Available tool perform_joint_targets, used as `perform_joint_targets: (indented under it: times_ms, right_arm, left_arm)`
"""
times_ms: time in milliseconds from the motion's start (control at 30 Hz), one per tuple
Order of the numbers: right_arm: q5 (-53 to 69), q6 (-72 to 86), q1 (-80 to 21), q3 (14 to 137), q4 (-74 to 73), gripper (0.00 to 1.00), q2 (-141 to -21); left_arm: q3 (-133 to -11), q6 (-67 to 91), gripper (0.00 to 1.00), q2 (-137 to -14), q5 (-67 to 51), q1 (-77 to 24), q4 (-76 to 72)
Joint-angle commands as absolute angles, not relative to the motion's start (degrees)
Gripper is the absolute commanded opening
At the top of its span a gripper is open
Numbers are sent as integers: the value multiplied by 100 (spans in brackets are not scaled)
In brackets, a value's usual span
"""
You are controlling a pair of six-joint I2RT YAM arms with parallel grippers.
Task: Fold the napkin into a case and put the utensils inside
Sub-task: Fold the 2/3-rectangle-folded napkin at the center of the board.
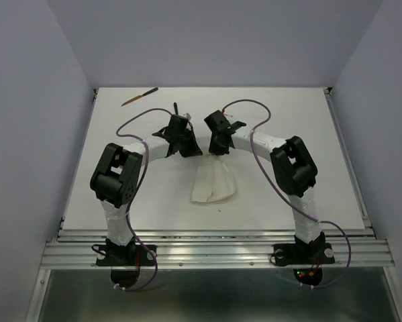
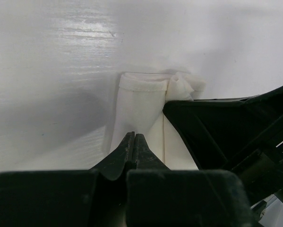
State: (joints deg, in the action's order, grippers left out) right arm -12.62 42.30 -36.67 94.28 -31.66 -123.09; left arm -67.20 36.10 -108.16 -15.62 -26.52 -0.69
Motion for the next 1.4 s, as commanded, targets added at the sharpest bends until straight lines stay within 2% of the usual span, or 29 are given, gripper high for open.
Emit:
perform_joint_targets:
  times_ms: [0, 300, 433, 467, 533, 700, 900, 1367]
  right_arm:
    - [-915, 3718, -3647, 9237, -2708, 3, -12112]
    - [-817, 3533, -3647, 9158, -2584, 5, -11997]
    - [-1011, 3665, -3647, 9062, -2593, 18, -11927]
    - [-1028, 3682, -3647, 9027, -2593, 28, -11909]
    - [-1098, 3726, -3647, 8948, -2593, 40, -11830]
    - [-1213, 3779, -3647, 8859, -2575, 42, -11672]
    - [-1353, 3858, -3647, 8824, -2549, 39, -11479]
    - [-1099, 4043, -3647, 8947, -2549, 2, -11610]
  left_arm:
    - [-6733, 3603, 0, -10644, -1512, -2672, -141]
    - [-6820, 3612, 0, -10863, -1494, -2672, -158]
    - [-6987, 3603, 0, -11179, -1371, -2672, 200]
    - [-7031, 3612, 0, -11267, -1354, -2672, 263]
    - [-6988, 3665, 0, -11294, -1336, -2672, 290]
    - [-6952, 3674, 0, -11285, -1318, -2681, 308]
    - [-6943, 3691, 0, -11294, -1301, -2681, 316]
    - [-6917, 3674, 0, -11276, -1345, -2681, 281]
